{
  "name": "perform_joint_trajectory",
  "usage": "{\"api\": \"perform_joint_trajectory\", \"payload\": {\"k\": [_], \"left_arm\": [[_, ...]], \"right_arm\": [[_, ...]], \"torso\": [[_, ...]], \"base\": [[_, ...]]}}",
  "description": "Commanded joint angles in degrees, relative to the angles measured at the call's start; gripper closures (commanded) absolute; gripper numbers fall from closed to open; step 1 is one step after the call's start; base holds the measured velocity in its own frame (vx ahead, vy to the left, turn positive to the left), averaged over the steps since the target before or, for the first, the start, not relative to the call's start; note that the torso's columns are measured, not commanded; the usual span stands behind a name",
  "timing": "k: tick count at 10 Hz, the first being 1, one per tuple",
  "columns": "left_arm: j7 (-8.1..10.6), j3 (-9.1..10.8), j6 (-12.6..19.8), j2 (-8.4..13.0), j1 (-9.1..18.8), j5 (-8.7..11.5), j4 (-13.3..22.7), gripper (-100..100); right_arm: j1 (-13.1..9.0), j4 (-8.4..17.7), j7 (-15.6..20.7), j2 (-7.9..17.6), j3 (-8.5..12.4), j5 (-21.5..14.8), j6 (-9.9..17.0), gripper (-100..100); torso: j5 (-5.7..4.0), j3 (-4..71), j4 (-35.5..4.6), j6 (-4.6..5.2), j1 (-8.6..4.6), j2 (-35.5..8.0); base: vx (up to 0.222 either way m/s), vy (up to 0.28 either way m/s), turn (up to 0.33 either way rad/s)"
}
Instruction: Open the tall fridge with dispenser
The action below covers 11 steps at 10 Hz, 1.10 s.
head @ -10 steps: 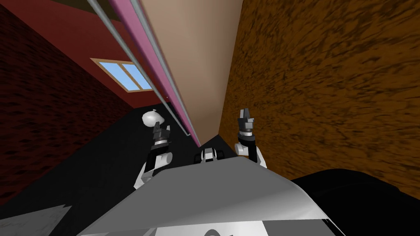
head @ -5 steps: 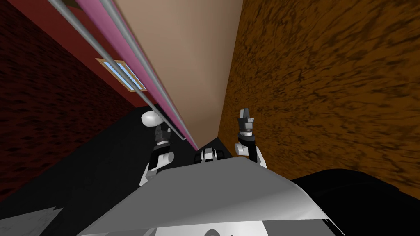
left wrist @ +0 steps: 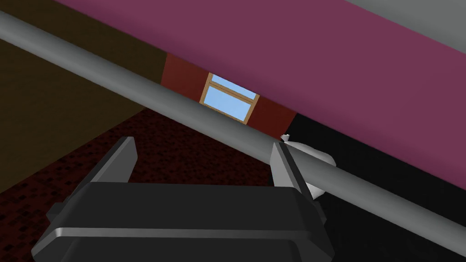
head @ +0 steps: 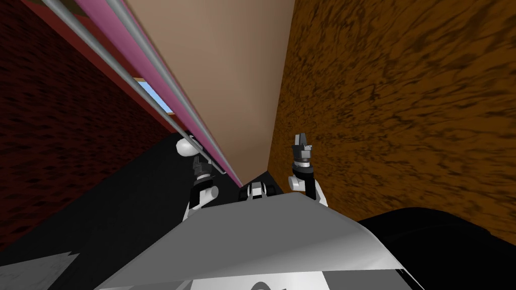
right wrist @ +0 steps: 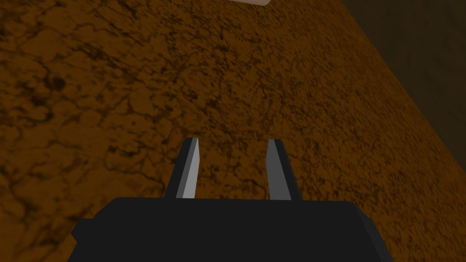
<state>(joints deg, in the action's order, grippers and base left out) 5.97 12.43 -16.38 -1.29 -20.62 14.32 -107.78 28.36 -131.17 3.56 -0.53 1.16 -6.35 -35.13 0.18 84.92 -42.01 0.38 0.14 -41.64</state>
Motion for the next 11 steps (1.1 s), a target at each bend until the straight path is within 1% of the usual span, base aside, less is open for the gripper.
{"api": "perform_joint_trajectory", "payload": {"k": [1,3,4,5,6,7,8,11], "left_arm": [[-0.10,0.50,1.5,-0.1,-0.4,0.2,-2.0,-100],[-0.17,0.84,2.7,-0.1,-0.6,0.4,-3.5,-100],[-0.05,0.94,2.4,0.0,-1.4,0.4,-2.6,-100],[-0.06,0.32,0.8,-0.1,-0.2,0.1,-1.2,100],[0.00,0.07,-0.1,-0.1,0.0,0.0,-0.1,100],[-0.08,0.18,0.6,-0.2,-0.5,0.0,-0.8,100],[-0.08,0.10,0.3,2.1,-0.4,0.0,-0.6,-100],[-0.06,0.01,0.2,6.4,-0.3,0.0,0.0,-100]], "right_arm": [[0.0,0.0,0.0,0.0,0.0,0.0,0.0,0],[0.0,0.0,0.0,0.0,0.0,0.0,0.0,0],[0.0,0.0,0.0,0.0,0.0,0.0,0.0,0],[0.0,0.0,0.0,0.0,0.0,0.0,0.0,0],[0.0,0.0,0.0,0.0,0.0,0.0,0.0,0],[0.0,0.0,0.0,0.0,0.0,0.0,0.0,0],[0.0,0.0,0.0,0.0,0.0,0.0,0.0,0],[0.0,0.0,0.0,0.0,0.0,0.0,0.0,0]], "torso": [[-0.02,0.0,0.0,-0.07,0.04,-0.1],[-0.24,0.1,-0.3,0.01,0.03,0.0],[-0.33,0.1,-0.3,0.16,-0.09,0.2],[-0.24,0.1,-0.2,0.10,-0.19,0.1],[-0.25,-0.1,-0.2,-0.06,-0.27,-0.2],[-0.24,-0.3,-0.3,-0.29,-0.27,-0.6],[-0.20,-0.4,-0.3,-0.38,-0.16,-0.7],[-0.18,-0.3,-0.3,-0.38,-0.08,-0.6]], "base": [[0.032,0.000,0.035],[0.052,0.017,0.031],[0.006,0.008,0.046],[-0.038,-0.006,-0.065],[-0.052,-0.018,-0.081],[-0.022,-0.011,-0.010],[0.000,0.000,0.000],[-0.003,0.001,0.004]]}}
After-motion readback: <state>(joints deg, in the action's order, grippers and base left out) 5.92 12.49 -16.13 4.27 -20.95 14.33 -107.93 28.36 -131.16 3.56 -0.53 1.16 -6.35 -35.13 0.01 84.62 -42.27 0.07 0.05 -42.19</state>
